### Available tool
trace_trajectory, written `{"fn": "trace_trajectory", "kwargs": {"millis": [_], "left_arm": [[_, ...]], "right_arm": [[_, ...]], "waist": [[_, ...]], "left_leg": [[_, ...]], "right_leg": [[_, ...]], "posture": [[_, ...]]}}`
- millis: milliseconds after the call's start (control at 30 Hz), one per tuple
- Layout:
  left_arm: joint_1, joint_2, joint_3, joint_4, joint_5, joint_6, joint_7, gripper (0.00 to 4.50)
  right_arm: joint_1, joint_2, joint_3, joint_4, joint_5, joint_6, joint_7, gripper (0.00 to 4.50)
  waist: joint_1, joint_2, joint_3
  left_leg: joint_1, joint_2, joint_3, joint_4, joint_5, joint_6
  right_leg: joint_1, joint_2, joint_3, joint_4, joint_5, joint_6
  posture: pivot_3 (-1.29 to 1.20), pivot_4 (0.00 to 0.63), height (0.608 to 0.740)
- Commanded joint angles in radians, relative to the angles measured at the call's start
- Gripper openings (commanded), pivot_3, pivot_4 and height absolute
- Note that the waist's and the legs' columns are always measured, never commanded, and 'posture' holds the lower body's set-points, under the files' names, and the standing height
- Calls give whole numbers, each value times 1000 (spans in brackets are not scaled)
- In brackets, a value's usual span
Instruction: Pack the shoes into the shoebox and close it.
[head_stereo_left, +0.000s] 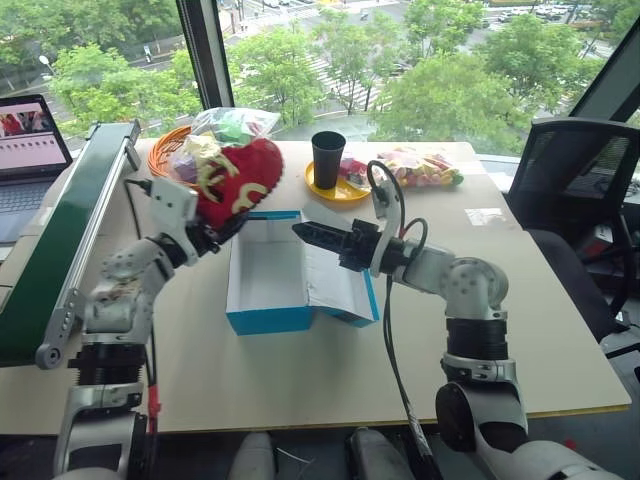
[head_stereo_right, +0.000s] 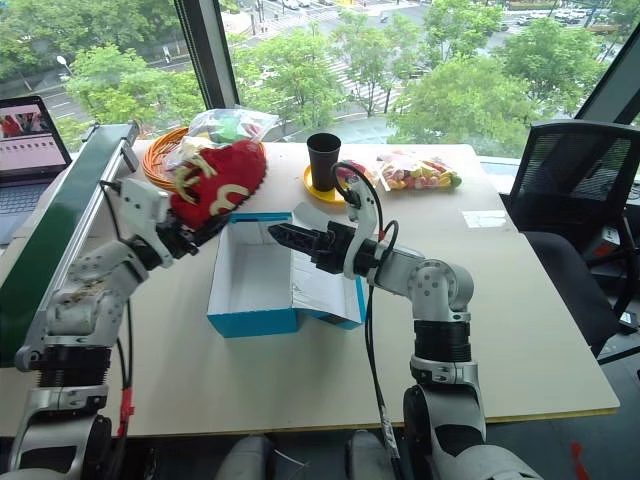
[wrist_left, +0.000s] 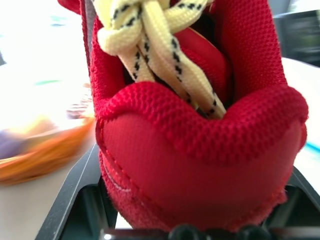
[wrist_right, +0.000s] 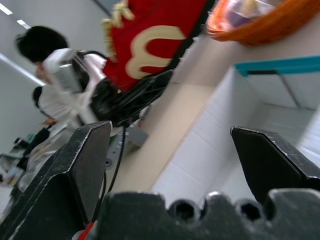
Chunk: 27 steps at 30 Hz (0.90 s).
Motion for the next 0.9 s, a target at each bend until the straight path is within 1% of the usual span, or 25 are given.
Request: {"fn": "trace_trajectory", "kwargs": {"millis": [33, 133, 233, 267, 367, 433, 533, 733, 900], "left_arm": [[8, -36, -45, -103, -11, 32, -6, 2710], [14, -74, -77, -150, -31, 72, -12, 2710], [34, -107, -108, -178, -31, 95, -9, 2710], [42, -121, -112, -183, -33, 103, -5, 2710], [59, -154, -97, -185, -38, 126, 28, 2710], [85, -149, -94, -187, -25, 119, 30, 2710], [114, -153, -67, -189, -32, 119, 55, 2710], [83, -138, -58, -160, -26, 102, 54, 2710], [85, -152, -68, -186, -27, 118, 64, 2710]], "right_arm": [[24, 23, -143, 36, 59, 7, -87, 4500], [56, 30, -174, 19, 77, 12, -106, 4500], [44, 69, -251, 3, 147, -21, -145, 4500], [40, 68, -254, -12, 153, -29, -148, 4500], [46, 30, -206, -68, 119, -40, -141, 4500], [43, 44, -241, -103, 181, -25, -163, 4500], [78, 27, -256, -212, 288, 16, -142, 4500], [156, -50, -184, -283, 345, 67, -108, 4500], [165, -65, -133, -289, 357, 38, -91, 4500]], "waist": [[-2, 0, 0], [2, 0, 0], [-4, 1, 1], [-6, 1, 1], [-8, 2, 1], [-9, 2, 1], [-12, 3, 2], [-10, 4, 2], [-13, 5, 3]], "left_leg": [[0, 0, 0, 0, 0, 0], [-1, 0, 0, 0, 0, 0], [-1, 0, 0, 0, 0, 0], [0, 0, 0, 0, 0, 0], [0, 0, 0, 0, 0, 0], [0, -1, 0, 0, 0, 0], [0, 0, 0, 0, 0, 1], [1, -1, 0, 0, 1, 1], [0, -1, 0, 0, 1, 2]], "right_leg": [[0, 0, 0, 0, 0, 0], [1, 0, 0, -2, 0, 0], [0, 0, 1, -1, 0, 0], [0, 0, 1, 0, 0, 0], [1, 0, 1, -1, 0, 0], [1, 0, 1, -1, 0, 0], [1, 0, 1, -1, 0, 0], [2, 0, 1, -1, 0, 1], [2, 0, 1, -1, 0, 1]], "posture": [[0, 150, 734], [0, 150, 734], [0, 150, 734], [0, 150, 734], [0, 150, 734], [0, 150, 734], [0, 150, 734], [0, 150, 734], [0, 150, 734]]}}
